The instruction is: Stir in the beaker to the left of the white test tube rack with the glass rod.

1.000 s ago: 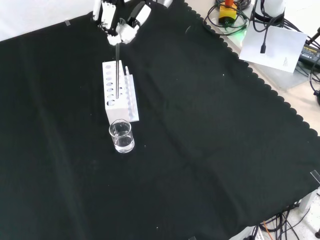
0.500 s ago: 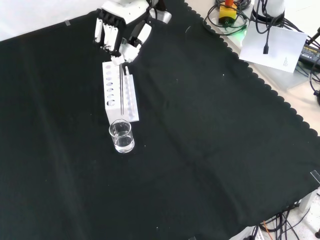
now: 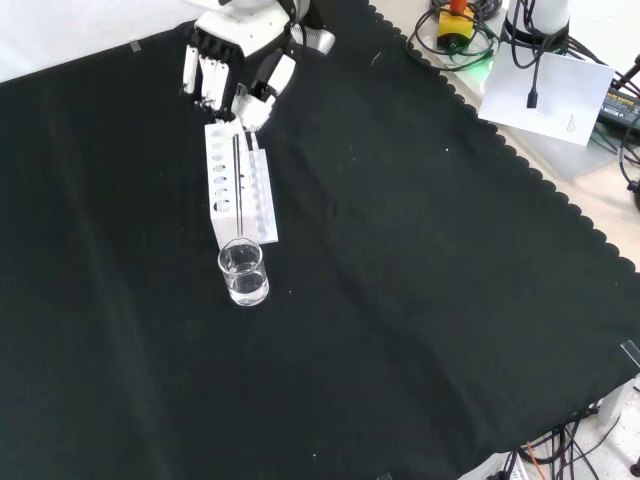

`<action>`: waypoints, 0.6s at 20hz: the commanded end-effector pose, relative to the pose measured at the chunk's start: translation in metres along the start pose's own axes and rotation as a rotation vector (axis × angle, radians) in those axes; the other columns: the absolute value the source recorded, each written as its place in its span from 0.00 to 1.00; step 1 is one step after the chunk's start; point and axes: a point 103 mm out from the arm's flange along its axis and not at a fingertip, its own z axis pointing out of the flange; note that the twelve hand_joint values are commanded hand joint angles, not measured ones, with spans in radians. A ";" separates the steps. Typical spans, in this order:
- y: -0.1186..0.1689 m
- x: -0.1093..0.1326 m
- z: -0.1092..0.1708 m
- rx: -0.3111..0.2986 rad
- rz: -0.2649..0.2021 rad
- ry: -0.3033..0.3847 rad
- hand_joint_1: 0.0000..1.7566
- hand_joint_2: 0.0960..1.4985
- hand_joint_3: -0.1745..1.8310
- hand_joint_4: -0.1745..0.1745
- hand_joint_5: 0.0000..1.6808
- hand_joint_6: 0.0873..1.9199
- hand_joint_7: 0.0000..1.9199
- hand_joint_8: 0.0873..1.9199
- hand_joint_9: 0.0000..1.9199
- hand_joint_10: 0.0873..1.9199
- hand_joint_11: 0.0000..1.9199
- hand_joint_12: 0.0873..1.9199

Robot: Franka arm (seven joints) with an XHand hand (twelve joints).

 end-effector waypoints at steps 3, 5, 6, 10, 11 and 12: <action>0.016 -0.011 0.029 0.014 -0.009 0.017 0.84 0.70 0.09 0.00 0.63 0.27 0.51 0.68 0.78 0.54 0.51 0.52; 0.017 -0.013 0.035 0.023 -0.008 0.013 0.84 0.70 0.09 0.00 0.62 0.27 0.51 0.68 0.78 0.54 0.51 0.52; 0.017 -0.013 0.038 0.027 -0.007 0.011 0.84 0.70 0.09 0.00 0.62 0.27 0.51 0.68 0.78 0.54 0.51 0.52; 0.019 -0.014 0.054 0.043 -0.003 0.011 0.84 0.70 0.09 0.00 0.62 0.27 0.51 0.68 0.78 0.54 0.51 0.53; 0.020 -0.014 0.058 0.046 -0.003 0.014 0.84 0.70 0.09 0.00 0.62 0.27 0.51 0.68 0.78 0.54 0.51 0.53; 0.020 -0.014 0.063 0.051 -0.003 0.014 0.84 0.70 0.09 0.00 0.62 0.27 0.51 0.68 0.78 0.54 0.51 0.53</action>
